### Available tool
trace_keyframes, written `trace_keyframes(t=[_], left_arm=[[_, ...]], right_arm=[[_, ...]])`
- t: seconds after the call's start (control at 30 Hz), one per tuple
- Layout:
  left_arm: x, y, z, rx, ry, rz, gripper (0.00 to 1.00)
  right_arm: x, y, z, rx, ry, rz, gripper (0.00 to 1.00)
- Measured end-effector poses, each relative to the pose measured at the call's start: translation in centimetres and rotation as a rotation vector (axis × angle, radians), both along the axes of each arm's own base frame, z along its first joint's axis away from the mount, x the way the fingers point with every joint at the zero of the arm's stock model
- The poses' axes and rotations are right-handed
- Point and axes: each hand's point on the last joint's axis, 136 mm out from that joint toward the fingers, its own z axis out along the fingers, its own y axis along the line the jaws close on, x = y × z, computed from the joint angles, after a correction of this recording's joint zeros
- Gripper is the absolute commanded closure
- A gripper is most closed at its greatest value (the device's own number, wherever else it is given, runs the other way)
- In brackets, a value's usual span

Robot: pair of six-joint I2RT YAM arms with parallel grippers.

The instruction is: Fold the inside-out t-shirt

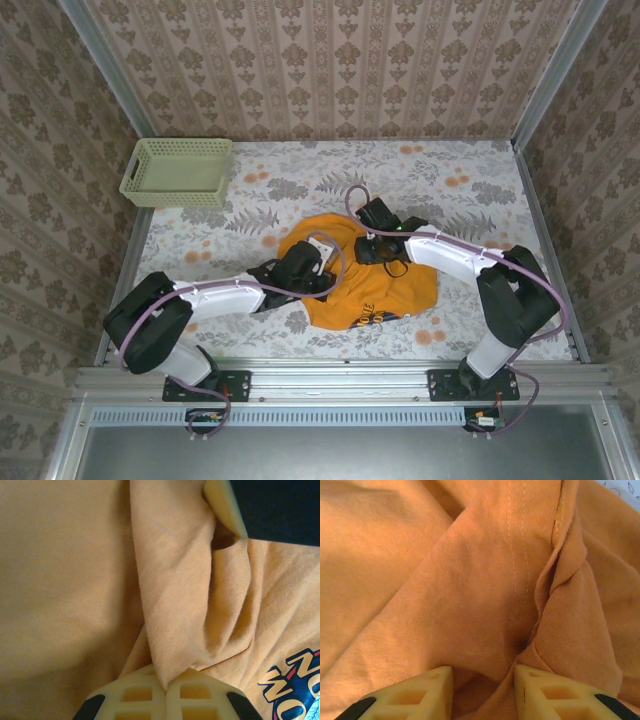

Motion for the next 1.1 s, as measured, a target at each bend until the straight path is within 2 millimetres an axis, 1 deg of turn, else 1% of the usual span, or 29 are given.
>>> trace_keyframes(t=[0.07, 0.13, 0.17, 0.23, 0.3, 0.4, 0.47, 0.57, 0.67, 0.73, 0.83, 0.87, 0.93, 1.0, 1.07, 1.1], left_arm=[[0.0, 0.0, 0.0, -0.001, 0.002, 0.0, 1.0], [-0.1, 0.0, 0.0, -0.002, 0.003, -0.002, 1.0], [-0.1, 0.0, 0.0, -0.002, 0.003, -0.002, 1.0], [-0.1, 0.0, 0.0, -0.002, 0.003, -0.002, 1.0], [-0.1, -0.1, 0.0, -0.002, 0.003, -0.002, 1.0], [-0.1, -0.1, 0.0, -0.002, 0.003, -0.003, 1.0], [-0.1, 0.0, 0.0, -0.002, 0.004, -0.002, 1.0], [-0.1, 0.0, 0.0, 0.0, 0.002, -0.002, 1.0], [-0.1, -0.1, 0.0, 0.003, 0.0, -0.001, 1.0], [-0.2, -0.1, -0.1, 0.005, 0.0, -0.003, 1.0], [-0.3, -0.1, -0.1, 0.009, -0.004, -0.004, 1.0], [-0.3, -0.1, 0.0, 0.008, -0.007, -0.002, 1.0], [-0.3, -0.3, 0.1, 0.006, -0.014, -0.004, 1.0], [-0.4, -0.4, 0.3, 0.004, -0.02, -0.007, 1.0], [-0.6, -0.5, 0.4, 0.006, -0.022, -0.011, 0.9], [-0.7, -0.4, 0.5, 0.01, -0.024, -0.014, 0.82]], right_arm=[[0.0, -0.1, -0.4, -0.009, 0.005, -0.003, 0.59], [0.2, -0.1, -0.9, -0.014, 0.011, -0.008, 0.59], [0.3, -0.1, -1.2, -0.016, 0.015, -0.01, 0.62], [0.4, -0.1, -1.9, -0.024, 0.027, -0.01, 0.73], [0.4, -0.1, -2.4, -0.03, 0.036, -0.009, 0.82], [0.6, 0.1, -1.9, -0.03, 0.031, -0.004, 0.93], [1.0, 0.5, -0.9, -0.033, 0.01, 0.006, 0.99], [0.9, 1.1, 1.3, -0.032, -0.036, 0.029, 1.0], [0.1, 1.3, 4.4, -0.009, -0.087, 0.045, 1.0], [-0.6, 1.3, 7.0, 0.024, -0.132, 0.052, 1.0], [-1.5, 0.7, 10.5, 0.073, -0.2, 0.051, 1.0], [-1.8, 0.5, 11.1, 0.084, -0.213, 0.05, 1.0], [-2.8, -0.1, 11.9, 0.101, -0.23, 0.054, 1.0], [-3.6, -0.6, 11.7, 0.103, -0.229, 0.053, 1.0], [-4.2, -1.0, 10.8, 0.103, -0.222, 0.055, 1.0], [-4.7, -1.2, 10.2, 0.109, -0.216, 0.06, 1.0]])
